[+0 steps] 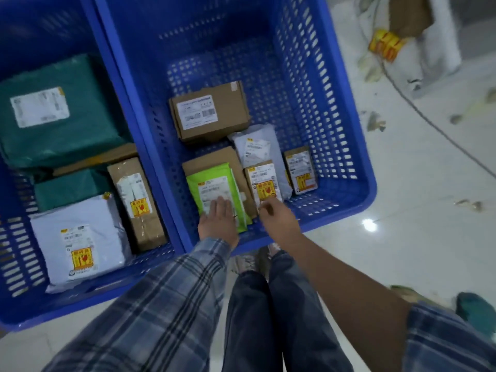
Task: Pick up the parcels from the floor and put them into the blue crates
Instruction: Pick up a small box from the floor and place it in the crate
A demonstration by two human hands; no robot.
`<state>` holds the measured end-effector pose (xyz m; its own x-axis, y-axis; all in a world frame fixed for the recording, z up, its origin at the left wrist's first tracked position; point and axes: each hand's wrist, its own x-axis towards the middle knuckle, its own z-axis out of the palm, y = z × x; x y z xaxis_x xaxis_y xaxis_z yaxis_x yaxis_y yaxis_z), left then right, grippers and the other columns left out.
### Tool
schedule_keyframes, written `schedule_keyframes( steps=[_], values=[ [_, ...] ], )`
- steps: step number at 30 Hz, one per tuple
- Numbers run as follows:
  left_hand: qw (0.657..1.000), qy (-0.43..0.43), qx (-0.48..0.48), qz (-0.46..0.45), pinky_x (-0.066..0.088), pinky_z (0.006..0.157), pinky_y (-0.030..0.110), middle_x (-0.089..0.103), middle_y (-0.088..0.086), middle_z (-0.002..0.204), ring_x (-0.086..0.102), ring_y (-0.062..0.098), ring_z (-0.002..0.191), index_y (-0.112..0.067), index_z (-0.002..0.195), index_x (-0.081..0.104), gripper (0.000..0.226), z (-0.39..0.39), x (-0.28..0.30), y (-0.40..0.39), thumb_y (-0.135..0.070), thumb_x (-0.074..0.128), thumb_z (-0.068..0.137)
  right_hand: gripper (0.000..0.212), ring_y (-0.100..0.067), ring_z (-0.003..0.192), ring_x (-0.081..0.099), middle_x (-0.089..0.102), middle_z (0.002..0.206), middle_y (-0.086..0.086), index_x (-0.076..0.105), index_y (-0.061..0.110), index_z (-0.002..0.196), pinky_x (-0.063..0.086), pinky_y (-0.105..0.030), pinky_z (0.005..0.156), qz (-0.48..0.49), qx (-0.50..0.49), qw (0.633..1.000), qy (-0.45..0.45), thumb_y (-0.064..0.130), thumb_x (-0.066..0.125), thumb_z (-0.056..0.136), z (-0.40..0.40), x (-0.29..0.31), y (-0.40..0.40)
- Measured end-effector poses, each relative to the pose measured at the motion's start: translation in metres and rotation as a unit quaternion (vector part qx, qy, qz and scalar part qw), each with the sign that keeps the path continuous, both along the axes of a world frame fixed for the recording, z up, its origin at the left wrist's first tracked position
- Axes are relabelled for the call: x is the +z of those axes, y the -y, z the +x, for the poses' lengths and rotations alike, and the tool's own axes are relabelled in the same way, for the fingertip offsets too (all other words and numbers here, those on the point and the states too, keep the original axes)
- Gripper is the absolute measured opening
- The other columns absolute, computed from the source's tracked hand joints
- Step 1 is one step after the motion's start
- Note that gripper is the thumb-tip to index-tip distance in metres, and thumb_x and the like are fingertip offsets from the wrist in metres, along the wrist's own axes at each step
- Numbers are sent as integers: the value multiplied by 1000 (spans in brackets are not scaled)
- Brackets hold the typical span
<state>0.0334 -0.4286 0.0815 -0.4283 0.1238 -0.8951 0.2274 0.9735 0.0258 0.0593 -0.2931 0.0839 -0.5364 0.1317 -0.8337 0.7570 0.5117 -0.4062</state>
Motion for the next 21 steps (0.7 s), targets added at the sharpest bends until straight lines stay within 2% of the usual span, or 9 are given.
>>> schedule_keyframes(
  steps=[2,4,7,9,11,14,16,18,21],
  values=[
    [999,-31,-10,17,22,116,38,8,9,159,11,25,147,-9,150,10,63,1,17,-4,-20,40,96,10,-27,70,57,61,80,-8,51,19,91,48,-42,64,20,-97,993,-64,21,43,95,24,26,-19],
    [997,-70,-23,37,36,103,37,34,13,143,35,29,132,-7,137,36,44,4,33,-14,-20,42,96,11,-22,67,56,61,76,-4,53,17,89,43,-35,60,71,-133,982,-113,21,45,94,47,49,-40],
    [981,-147,24,127,43,86,40,50,13,121,49,30,109,-7,116,55,27,15,44,-44,-17,41,96,14,-18,64,53,58,73,1,55,15,88,42,-30,59,58,-242,966,-72,19,43,94,83,57,-70],
    [958,-198,100,184,44,79,41,54,14,114,53,32,98,-6,110,58,23,27,49,-75,-15,42,97,19,-21,63,54,59,72,-3,55,15,81,45,-30,60,14,-368,929,-9,14,40,93,111,49,-92],
    [928,-234,150,249,44,71,43,58,19,105,55,37,89,-2,105,59,20,42,52,-111,-12,43,98,20,-19,57,51,57,67,-6,54,11,79,41,-26,53,-9,-484,874,34,8,40,93,144,37,-116],
    [904,-244,135,324,37,67,38,58,22,100,55,38,86,2,103,57,18,74,48,-165,-9,44,98,14,-18,54,50,55,65,-8,54,3,88,41,-25,52,-16,-566,822,60,7,41,93,196,28,-148],
    [908,-242,104,326,32,66,34,58,22,99,55,36,87,3,102,56,18,101,41,-194,-10,44,98,14,-17,55,51,56,65,-7,54,3,91,41,-25,53,-33,-570,818,72,8,42,94,233,22,-166],
    [931,-221,65,282,29,67,34,56,22,102,53,37,92,3,103,54,19,133,34,-214,-12,43,97,14,-16,55,51,56,66,-6,55,4,89,41,-24,51,-51,-564,820,83,9,42,93,271,21,-182],
    [959,-171,-38,222,38,76,43,54,26,105,52,38,99,5,100,53,20,178,27,-237,-10,41,96,19,-17,53,51,56,66,-8,53,7,76,40,-23,49,-55,-586,803,90,9,45,93,333,22,-206]
  ],
)
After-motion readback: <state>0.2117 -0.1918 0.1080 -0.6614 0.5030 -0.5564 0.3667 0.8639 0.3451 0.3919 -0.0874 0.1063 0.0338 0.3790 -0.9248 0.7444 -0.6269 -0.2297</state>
